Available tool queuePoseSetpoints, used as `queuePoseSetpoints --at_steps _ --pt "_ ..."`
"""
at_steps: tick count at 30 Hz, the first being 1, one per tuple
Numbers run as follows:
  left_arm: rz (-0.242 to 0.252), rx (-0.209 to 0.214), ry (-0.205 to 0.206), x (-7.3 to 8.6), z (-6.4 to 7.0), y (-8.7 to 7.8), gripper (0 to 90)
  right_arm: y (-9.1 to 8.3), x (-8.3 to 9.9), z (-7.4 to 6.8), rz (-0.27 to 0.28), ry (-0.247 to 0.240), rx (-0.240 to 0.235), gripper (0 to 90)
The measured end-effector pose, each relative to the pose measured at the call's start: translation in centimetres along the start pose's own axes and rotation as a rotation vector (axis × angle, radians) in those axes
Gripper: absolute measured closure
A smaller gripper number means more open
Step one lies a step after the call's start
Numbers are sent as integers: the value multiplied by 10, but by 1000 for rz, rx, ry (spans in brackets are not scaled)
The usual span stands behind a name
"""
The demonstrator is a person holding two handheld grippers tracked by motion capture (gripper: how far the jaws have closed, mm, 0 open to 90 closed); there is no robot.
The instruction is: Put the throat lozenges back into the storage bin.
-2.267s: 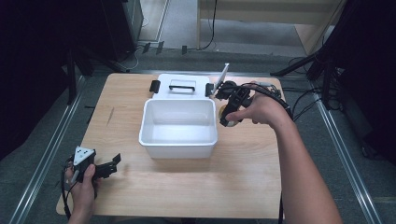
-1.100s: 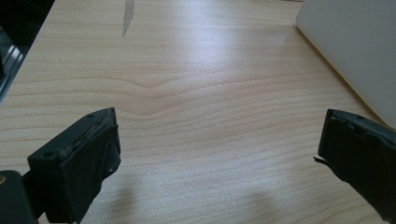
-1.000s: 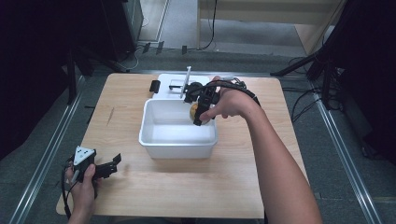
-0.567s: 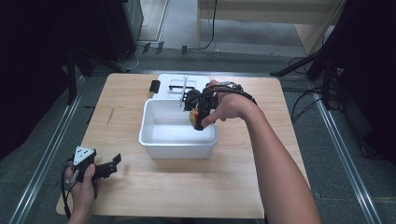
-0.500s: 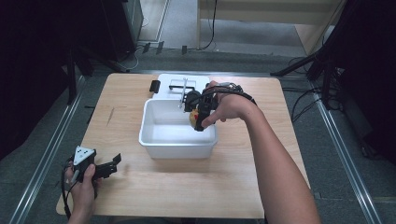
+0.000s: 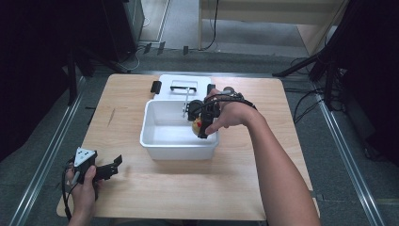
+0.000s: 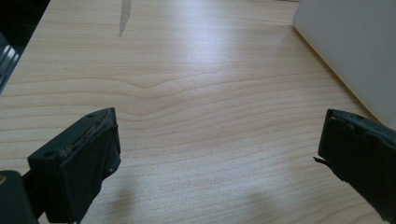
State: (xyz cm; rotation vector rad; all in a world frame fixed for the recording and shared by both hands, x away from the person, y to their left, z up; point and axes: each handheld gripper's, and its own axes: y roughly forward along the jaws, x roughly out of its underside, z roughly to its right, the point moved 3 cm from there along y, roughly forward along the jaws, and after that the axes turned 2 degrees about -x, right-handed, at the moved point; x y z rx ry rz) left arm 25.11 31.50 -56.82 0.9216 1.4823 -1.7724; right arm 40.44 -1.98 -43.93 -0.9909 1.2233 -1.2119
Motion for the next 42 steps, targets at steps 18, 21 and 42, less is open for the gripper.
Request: queuePoseSetpoints --at_steps 18,21,42 --pt "-3 0 2 0 0 0 0 20 0 -1 -62 -4 32 205" --pt "-1 -1 2 0 1 0 0 22 -3 -4 -66 -17 31 205" --pt "-4 -1 3 0 0 0 0 38 -7 -2 -164 -22 66 204"
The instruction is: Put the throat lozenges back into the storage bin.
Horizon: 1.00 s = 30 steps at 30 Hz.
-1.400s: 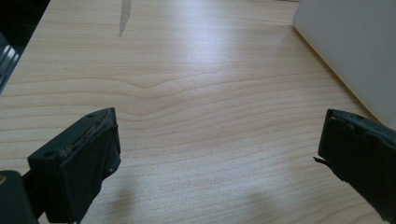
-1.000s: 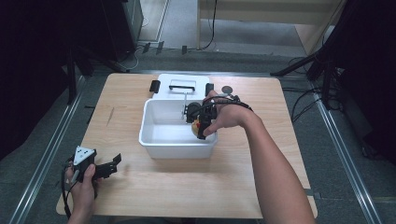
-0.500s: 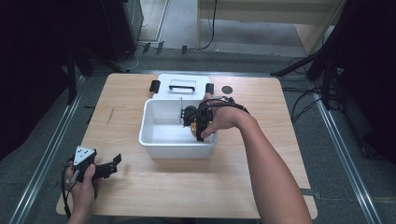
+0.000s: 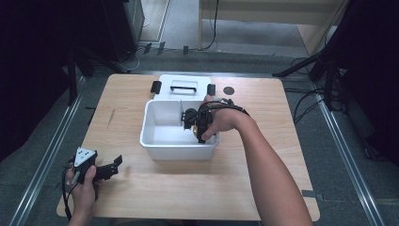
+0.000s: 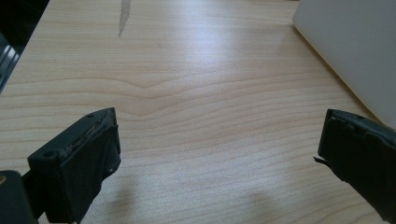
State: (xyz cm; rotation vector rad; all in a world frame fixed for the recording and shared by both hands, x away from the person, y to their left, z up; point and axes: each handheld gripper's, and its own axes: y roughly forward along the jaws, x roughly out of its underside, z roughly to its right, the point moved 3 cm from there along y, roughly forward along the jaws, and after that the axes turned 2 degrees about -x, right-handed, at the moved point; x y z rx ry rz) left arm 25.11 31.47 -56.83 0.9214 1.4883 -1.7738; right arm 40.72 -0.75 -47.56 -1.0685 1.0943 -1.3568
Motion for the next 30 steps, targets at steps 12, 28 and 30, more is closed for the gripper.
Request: queuePoseSetpoints --at_steps 12,28,30 --pt "-3 5 2 0 0 0 0 4 -3 0 -11 31 -3 200" --pt "-2 4 5 0 0 0 0 -15 2 -1 90 72 -66 523" --pt "-2 3 5 0 0 0 0 -18 3 -1 111 78 -77 532"
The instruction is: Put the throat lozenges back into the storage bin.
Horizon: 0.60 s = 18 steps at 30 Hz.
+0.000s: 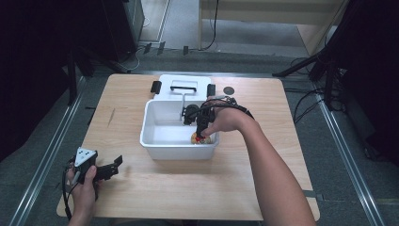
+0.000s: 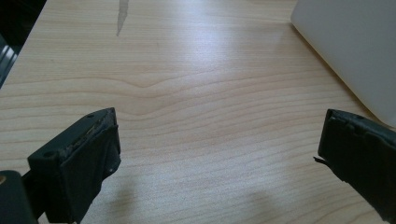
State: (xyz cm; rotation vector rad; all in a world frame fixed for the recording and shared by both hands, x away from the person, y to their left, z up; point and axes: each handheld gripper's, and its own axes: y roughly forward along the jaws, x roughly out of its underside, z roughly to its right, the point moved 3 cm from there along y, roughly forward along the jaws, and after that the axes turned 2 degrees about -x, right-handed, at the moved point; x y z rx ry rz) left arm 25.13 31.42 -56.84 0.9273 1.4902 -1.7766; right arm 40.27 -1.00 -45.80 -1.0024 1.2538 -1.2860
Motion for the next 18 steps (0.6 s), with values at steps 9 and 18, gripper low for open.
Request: queuePoseSetpoints --at_steps 9,18 --pt "1 -2 -2 0 0 0 0 -14 6 0 29 98 -1 266" --pt "-1 -6 3 0 0 -1 0 -32 14 5 65 207 81 124"
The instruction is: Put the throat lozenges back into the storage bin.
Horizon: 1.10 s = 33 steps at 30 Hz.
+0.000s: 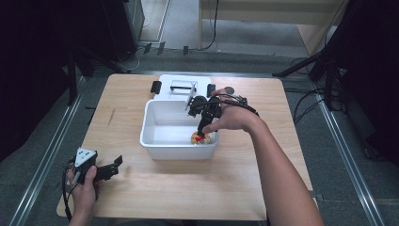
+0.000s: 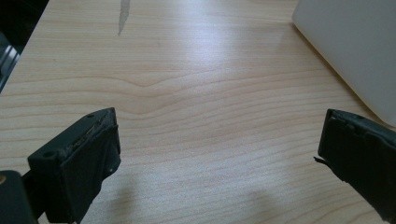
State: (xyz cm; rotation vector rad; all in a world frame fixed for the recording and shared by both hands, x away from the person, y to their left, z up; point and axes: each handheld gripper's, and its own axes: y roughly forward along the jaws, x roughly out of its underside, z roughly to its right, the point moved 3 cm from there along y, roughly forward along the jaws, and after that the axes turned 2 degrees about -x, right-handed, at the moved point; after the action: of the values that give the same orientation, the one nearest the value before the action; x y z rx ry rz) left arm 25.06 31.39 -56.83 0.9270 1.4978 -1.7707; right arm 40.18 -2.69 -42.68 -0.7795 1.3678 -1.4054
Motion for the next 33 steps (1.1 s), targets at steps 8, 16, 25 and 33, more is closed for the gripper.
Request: queuePoseSetpoints --at_steps 8,16,25,33 --pt "-1 7 -8 0 -1 0 0 -23 8 4 53 72 2 58" --pt "-1 7 -9 0 -1 0 0 -25 25 7 92 147 5 41" --pt "-3 6 -10 0 -1 0 0 -29 63 16 162 251 24 25" --pt "-5 5 -7 0 -1 0 0 -29 95 21 203 329 55 25"
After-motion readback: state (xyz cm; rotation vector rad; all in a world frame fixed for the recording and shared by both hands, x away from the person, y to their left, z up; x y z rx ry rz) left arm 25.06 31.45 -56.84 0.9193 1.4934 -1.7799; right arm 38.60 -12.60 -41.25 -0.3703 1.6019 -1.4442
